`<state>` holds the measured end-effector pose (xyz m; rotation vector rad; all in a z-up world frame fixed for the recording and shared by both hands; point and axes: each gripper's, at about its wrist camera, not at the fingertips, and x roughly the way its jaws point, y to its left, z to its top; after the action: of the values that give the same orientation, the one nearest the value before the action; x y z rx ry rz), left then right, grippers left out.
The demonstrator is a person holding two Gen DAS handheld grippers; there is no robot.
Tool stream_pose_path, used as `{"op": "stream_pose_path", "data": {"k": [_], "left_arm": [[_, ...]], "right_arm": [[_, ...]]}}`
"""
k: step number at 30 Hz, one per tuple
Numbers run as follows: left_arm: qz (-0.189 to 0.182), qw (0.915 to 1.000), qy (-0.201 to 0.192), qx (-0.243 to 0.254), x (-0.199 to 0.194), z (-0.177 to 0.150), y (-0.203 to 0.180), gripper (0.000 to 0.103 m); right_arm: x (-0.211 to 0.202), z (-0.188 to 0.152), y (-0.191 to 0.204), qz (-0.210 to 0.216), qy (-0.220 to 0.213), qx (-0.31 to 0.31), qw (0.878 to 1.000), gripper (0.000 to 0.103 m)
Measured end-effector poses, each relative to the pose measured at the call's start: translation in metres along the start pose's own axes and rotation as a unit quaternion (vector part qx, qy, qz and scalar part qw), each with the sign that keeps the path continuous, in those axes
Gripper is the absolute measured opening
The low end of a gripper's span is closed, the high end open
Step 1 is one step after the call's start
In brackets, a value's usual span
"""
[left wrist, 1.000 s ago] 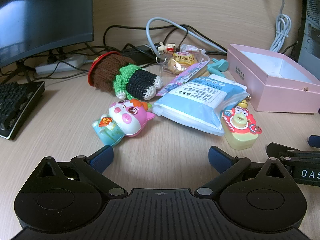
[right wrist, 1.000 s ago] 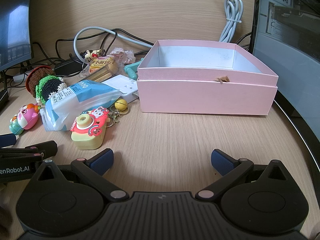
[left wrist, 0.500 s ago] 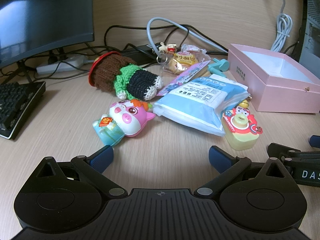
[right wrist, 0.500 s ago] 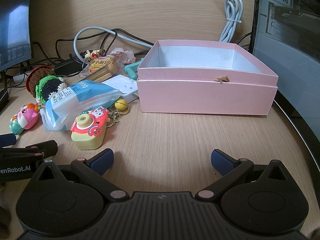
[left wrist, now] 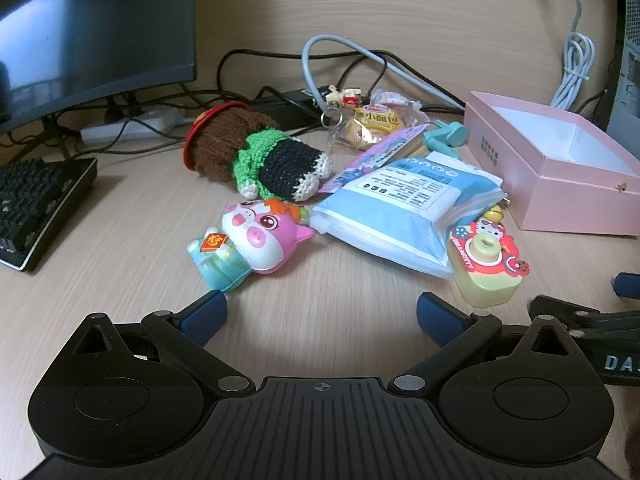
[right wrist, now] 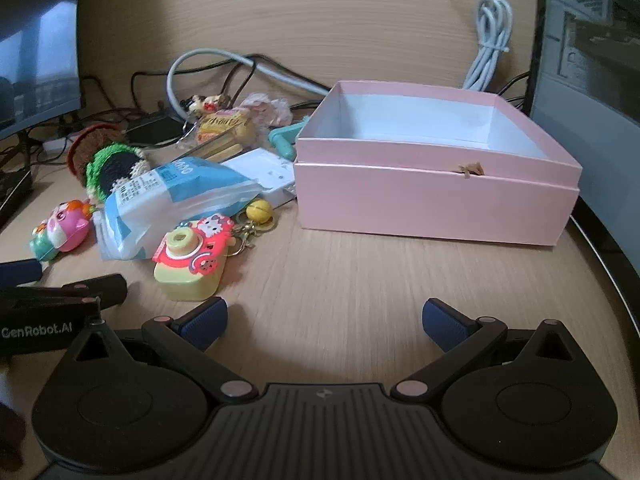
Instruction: Organize objects
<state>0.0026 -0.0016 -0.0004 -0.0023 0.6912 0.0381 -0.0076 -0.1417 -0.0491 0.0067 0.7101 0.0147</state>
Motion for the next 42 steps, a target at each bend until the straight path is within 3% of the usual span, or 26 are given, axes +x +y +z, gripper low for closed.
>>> {"op": "stream_pose_path", "data": {"k": [7, 35, 42], "left_arm": [[-0.005, 1.0, 0.0, 0.007, -0.007, -0.005, 0.003, 0.103], [-0.005, 1.0, 0.001, 0.006, -0.017, -0.013, 0.005, 0.103], [-0.008, 0.9999, 0.001, 0.009, -0.003, -0.002, 0.004, 0.103]], "right_arm": [[-0.004, -0.001, -0.007, 0.025, 0.005, -0.023, 0.999, 0.103], [-0.001, 0.0, -0.005, 0.006, -0.005, -0.006, 1.0, 0.103], [-0.003, 0.003, -0.008, 0.022, 0.017, -0.021, 0.999, 0.103]]}}
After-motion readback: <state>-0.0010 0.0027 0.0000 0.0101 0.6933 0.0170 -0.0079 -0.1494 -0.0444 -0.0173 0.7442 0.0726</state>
